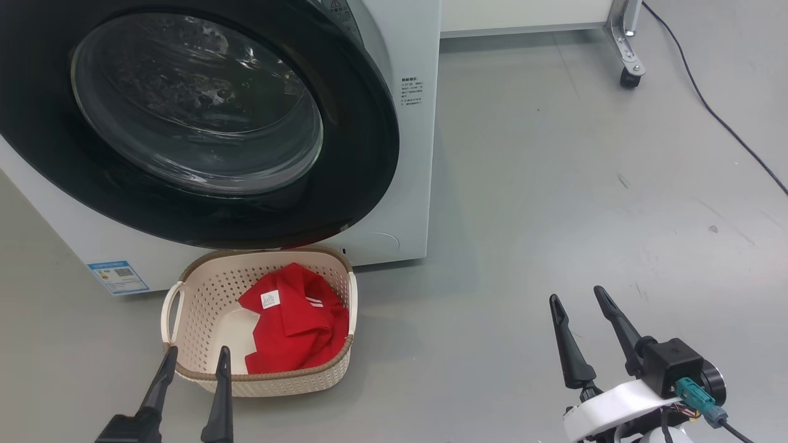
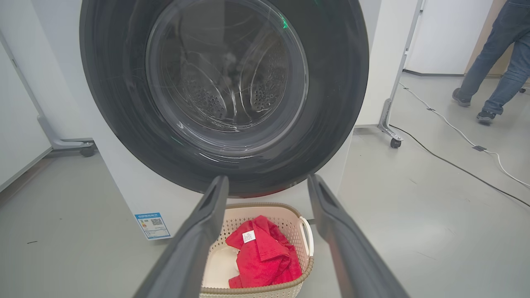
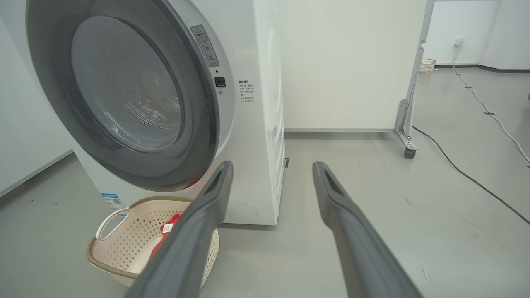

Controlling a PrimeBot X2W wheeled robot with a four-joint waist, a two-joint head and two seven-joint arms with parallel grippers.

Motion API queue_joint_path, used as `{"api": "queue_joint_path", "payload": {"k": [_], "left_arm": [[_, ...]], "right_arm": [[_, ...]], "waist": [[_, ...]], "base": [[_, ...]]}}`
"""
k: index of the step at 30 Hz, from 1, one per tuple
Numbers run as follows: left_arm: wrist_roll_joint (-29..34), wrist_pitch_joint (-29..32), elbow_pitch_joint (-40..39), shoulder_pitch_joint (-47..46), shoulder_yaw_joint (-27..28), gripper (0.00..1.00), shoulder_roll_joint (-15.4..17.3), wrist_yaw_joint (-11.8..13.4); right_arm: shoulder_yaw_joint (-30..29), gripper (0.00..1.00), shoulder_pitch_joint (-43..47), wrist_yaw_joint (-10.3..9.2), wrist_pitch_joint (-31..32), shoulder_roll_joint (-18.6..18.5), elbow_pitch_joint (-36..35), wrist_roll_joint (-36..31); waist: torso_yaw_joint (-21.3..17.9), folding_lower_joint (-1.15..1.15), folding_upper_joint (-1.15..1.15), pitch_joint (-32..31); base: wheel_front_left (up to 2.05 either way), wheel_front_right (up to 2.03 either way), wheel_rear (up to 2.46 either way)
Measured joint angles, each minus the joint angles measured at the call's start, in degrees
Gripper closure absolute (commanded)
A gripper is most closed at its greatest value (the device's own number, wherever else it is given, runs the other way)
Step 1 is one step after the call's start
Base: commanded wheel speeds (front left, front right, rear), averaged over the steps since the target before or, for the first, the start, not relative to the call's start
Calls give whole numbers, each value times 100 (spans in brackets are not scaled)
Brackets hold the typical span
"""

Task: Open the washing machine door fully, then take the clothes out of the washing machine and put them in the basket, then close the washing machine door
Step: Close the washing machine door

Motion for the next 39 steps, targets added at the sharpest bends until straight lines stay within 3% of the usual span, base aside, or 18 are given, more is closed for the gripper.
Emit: {"api": "queue_joint_path", "payload": {"k": [12,14,15,16,39], "left_arm": [[118,-49,105,-11,-10,0,-102,43],[130,-51,111,-13,-10,0,-114,43],[144,-51,116,-14,-10,0,-115,44],[151,-51,120,-14,-10,0,-116,44],[252,-75,152,-155,-153,0,-201,60]], "right_arm": [[1,0,-1,-1,0,0,9,1],[1,67,-1,-1,0,0,15,1],[1,89,-1,-1,0,0,15,1],[1,100,-1,-1,0,0,15,2],[-53,100,-18,7,0,0,44,-16]], "waist": [[-2,0,0,9],[-1,0,0,4],[1,0,0,1],[3,0,0,-1],[228,0,0,75]], "base": [[0,0,0],[0,0,0],[0,0,0],[0,0,0],[0,0,0]]}}
